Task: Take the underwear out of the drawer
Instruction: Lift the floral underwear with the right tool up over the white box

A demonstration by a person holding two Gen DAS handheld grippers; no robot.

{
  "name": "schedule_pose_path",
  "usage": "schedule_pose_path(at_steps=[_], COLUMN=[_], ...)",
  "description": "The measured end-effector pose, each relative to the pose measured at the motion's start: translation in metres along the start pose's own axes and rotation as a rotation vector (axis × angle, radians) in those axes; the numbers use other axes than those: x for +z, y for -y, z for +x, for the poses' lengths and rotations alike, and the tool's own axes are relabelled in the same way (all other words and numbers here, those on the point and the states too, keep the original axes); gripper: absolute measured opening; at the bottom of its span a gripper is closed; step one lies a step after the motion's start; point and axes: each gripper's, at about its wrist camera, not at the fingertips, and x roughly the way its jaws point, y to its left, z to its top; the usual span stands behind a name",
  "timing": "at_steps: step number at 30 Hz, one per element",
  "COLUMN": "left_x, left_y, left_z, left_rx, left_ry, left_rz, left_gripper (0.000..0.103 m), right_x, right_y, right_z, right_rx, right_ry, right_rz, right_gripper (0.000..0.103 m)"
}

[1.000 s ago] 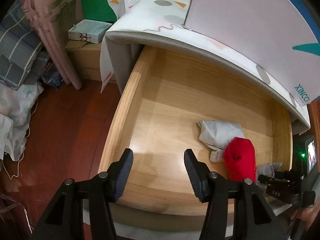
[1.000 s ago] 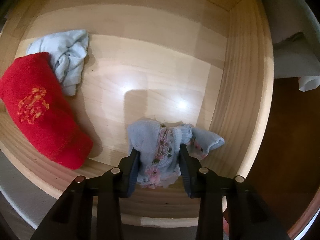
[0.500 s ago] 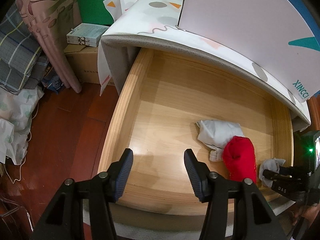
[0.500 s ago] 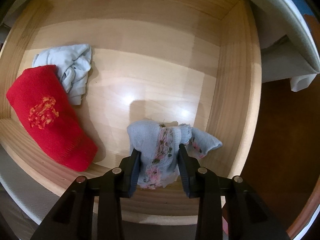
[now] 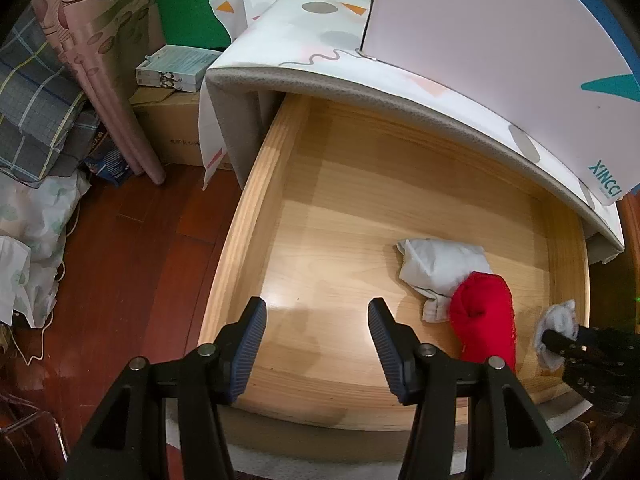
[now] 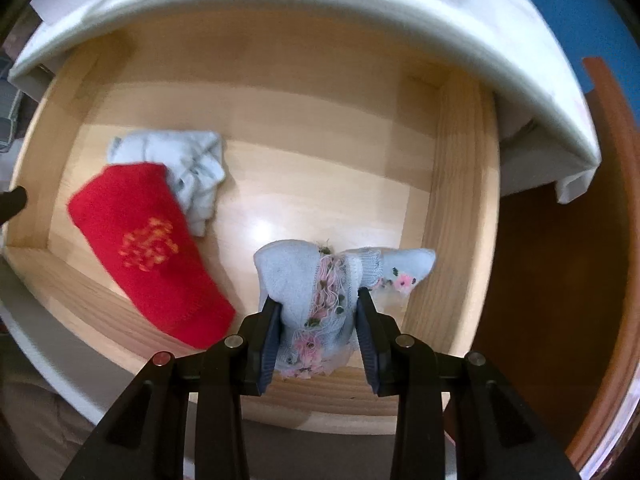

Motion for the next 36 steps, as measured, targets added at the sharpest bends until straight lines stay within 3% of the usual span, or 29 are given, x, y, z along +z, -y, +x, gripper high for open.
schedule_pose_path(at_steps=[9,26,36], left_x=[0.0,0.0,0.0], left_y=[0.0,-0.001,0.0], left_z=[0.001,0.001,0.001], left_rx=[0.0,0.0,0.002], left_ry=[-0.002,-0.003,0.01], left_rz=[-0.001,-0.002,0.001], left_gripper=[0.054,0.054,0.054], right_x=[-0.013,-0.001,0.039], right_y=[0.013,0.022,0.035], right_z=[-0.04,-0.13,-0.206], right_rx=[0.044,0.16,0.15], right_ry=[0.074,0.208,0.373], right_rz=[0.009,0.024,0.052], right_gripper=[0.032,0.032,0.032])
